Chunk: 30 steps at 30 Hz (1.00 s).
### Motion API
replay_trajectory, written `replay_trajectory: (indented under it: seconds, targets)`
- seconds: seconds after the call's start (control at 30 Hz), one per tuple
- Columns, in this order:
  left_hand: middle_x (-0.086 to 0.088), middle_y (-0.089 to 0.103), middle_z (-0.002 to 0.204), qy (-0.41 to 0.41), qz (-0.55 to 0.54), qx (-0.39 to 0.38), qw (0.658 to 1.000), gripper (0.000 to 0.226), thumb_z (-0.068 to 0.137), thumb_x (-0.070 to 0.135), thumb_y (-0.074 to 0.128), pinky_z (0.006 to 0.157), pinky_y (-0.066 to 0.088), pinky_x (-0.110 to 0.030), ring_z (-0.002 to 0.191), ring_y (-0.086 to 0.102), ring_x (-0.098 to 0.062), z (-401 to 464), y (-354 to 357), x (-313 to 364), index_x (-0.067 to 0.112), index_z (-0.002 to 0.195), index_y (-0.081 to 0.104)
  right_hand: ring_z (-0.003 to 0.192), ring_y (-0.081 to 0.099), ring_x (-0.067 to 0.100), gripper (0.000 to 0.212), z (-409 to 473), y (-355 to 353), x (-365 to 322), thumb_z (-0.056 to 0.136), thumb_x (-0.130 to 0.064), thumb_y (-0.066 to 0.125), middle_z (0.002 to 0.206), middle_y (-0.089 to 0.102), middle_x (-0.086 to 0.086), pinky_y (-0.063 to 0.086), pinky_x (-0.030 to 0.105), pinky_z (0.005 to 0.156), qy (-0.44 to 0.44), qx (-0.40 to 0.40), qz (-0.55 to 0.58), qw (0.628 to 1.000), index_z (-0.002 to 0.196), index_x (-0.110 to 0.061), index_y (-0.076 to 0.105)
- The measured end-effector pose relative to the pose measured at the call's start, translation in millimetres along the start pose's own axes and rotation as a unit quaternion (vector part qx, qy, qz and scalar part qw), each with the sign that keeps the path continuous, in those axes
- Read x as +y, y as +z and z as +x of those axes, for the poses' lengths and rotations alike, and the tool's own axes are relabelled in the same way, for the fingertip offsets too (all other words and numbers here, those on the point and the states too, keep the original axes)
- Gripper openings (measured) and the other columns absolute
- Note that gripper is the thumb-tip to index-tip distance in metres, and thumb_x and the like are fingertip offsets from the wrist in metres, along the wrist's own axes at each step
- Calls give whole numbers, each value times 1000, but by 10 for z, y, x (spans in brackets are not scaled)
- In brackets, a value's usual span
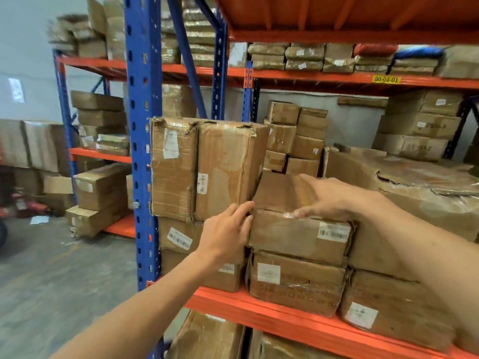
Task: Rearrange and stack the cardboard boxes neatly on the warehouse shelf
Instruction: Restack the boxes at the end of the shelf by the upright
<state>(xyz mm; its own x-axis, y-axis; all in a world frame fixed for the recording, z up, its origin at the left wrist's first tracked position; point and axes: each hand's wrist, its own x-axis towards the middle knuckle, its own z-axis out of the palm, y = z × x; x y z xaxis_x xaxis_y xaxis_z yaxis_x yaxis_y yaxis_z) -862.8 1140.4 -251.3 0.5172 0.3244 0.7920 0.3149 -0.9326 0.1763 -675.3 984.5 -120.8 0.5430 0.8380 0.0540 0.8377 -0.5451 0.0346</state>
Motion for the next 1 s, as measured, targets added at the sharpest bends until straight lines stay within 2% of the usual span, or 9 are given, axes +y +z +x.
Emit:
replay_trajectory:
  seconds: [0.07, 0.17, 0.27, 0.4, 0.5, 0.63, 0.77, 0.9, 1.0]
  targets:
    - [-1, 63, 103, -97, -51, 104, 989, 43, 94, 34, 66, 59, 56, -39, 74, 65, -21, -1, -183, -98, 15, 132, 58, 152, 19, 39, 124, 93, -253, -200, 70, -81, 69, 170, 2, 16, 25, 55, 120, -38, 70, 21, 997, 160, -44, -10]
    - [-9, 54, 126, -243, -64, 67, 966, 76, 87, 50, 71, 78, 54, -41, 103, 62, -28, 20, -296, -213, 11, 145, 40, 150, 21, 44, 116, 261, -591, -589, 71, -79, 70, 170, -7, 11, 27, 59, 116, -114, 151, 42, 981, 155, -53, -5]
    - [-17, 40, 146, -346, -89, -19, 934, 107, 81, 66, 68, 92, 49, -47, 122, 56, -36, -8, -239, -236, 14, 157, 12, 151, 19, 43, 110, 454, -787, -1012, 73, -77, 70, 169, -2, 11, 28, 61, 115, -161, 183, 18, 970, 157, -52, 2]
    - [-23, 22, 150, -379, -142, -70, 912, 127, 76, 68, 72, 94, 49, -49, 114, 58, -46, -44, -60, -164, 29, 156, -19, 150, 15, 46, 115, 673, -883, -1444, 73, -75, 73, 169, 1, 15, 27, 64, 116, -198, 157, -81, 964, 159, -49, 1]
    - [-27, -2, 154, -394, -214, -79, 891, 137, 73, 62, 80, 104, 44, -52, 122, 51, -52, 14, 22, -91, 39, 150, -31, 140, 37, 43, 120, 788, -914, -1537, 67, -75, 76, 160, 27, 13, 37, 62, 109, -198, 145, -107, 963, 156, -55, -2]
    - [-27, -3, 150, -407, -233, -62, 881, 143, 69, 56, 86, 107, 37, -54, 134, 31, -55, 84, 88, 18, 39, 150, -31, 122, 53, 37, 114, 791, -884, -1370, 63, -77, 78, 137, 48, 8, 46, 52, 96, -192, 173, -73, 963, 148, -58, 4]
    - [-19, 5, 146, -378, -232, -13, 896, 146, 61, 58, 89, 104, 44, -52, 125, 43, -48, 121, 98, -12, 36, 155, -20, 114, 55, 36, 110, 674, -872, -1015, 61, -77, 80, 123, 43, 5, 39, 43, 79, -170, 181, -25, 968, 143, -54, 9]
    - [-5, 6, 138, -339, -255, -17, 906, 149, 48, 64, 91, 101, 47, -48, 104, 49, -36, 208, 62, -107, 40, 156, -8, 103, 57, 37, 112, 523, -910, -726, 56, -81, 79, 112, 41, 6, 39, 43, 78, -128, 192, -23, 973, 138, -51, 10]
    - [0, 4, 139, -327, -287, -1, 901, 140, 47, 64, 92, 102, 46, -46, 99, 41, -27, 282, 33, -108, 40, 154, 5, 109, 57, 47, 119, 449, -847, -607, 57, -83, 77, 124, 45, 20, 45, 50, 86, -114, 174, -21, 978, 143, -64, -2]
